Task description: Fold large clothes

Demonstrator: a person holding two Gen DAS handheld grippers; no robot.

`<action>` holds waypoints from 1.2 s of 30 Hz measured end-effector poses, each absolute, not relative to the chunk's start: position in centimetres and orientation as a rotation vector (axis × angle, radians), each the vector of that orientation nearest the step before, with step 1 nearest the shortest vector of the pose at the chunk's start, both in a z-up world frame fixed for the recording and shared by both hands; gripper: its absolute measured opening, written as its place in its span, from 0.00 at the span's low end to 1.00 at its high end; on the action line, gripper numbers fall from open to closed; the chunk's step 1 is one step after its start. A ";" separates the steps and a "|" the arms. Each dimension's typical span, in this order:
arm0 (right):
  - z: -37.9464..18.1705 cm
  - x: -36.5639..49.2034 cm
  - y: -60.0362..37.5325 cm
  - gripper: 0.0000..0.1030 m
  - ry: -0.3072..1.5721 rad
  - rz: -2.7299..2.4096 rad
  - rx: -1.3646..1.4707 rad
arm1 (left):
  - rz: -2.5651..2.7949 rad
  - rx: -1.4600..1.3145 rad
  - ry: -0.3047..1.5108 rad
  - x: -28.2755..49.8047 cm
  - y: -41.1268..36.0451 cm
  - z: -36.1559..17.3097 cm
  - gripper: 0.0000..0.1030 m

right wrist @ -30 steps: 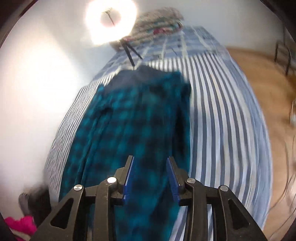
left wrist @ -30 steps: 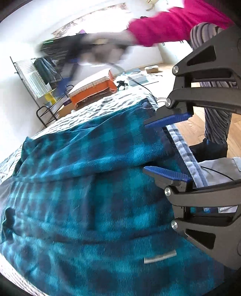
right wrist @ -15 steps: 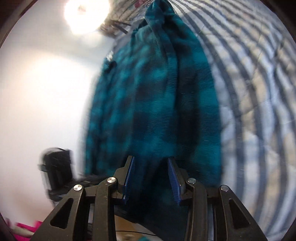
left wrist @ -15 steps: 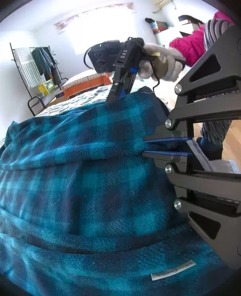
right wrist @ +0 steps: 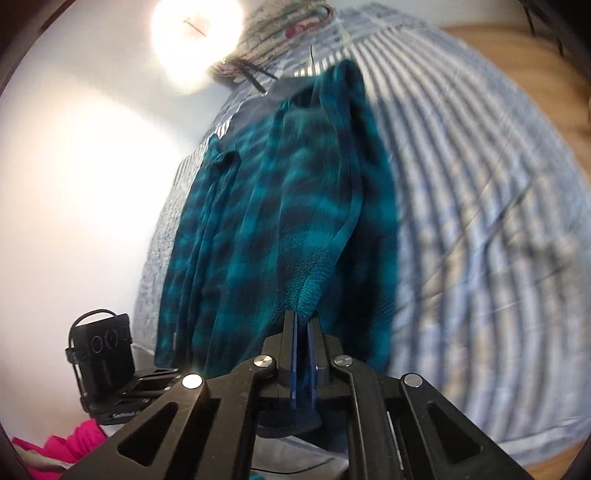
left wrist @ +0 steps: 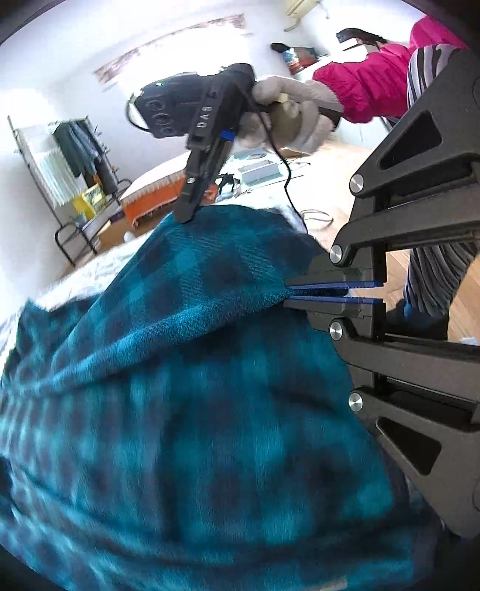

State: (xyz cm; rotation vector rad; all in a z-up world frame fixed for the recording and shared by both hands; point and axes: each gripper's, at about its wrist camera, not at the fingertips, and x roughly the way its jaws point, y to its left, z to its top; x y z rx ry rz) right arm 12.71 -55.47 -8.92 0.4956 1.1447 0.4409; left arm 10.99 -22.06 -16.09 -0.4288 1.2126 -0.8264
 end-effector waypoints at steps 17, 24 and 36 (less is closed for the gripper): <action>-12.2 11.7 -57.8 0.24 1.189 0.440 0.493 | -0.751 -0.217 1.157 9.5 -23.3 -14.8 0.00; -8.2 17.5 -59.5 0.35 1.013 0.462 0.491 | -0.851 -0.205 1.112 10.8 -27.0 -13.0 0.00; -11.3 36.2 -57.6 0.46 1.004 0.454 0.507 | -0.987 -0.071 1.207 10.9 -33.4 -18.6 0.00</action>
